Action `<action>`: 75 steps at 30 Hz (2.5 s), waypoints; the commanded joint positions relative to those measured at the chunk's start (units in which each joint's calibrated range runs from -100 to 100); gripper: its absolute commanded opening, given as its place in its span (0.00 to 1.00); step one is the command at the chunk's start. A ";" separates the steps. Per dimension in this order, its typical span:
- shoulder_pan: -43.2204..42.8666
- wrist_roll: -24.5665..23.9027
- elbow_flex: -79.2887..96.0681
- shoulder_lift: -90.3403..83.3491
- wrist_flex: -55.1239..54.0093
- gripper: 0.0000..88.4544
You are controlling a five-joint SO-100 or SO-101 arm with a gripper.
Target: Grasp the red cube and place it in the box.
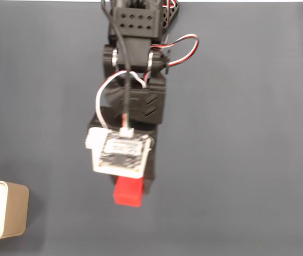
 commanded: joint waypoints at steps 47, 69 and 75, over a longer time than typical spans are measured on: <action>20.29 2.15 -45.81 32.99 -1.25 0.08; 24.76 1.66 -52.75 39.66 -3.95 0.08; 25.55 1.22 -52.93 40.10 -4.53 0.08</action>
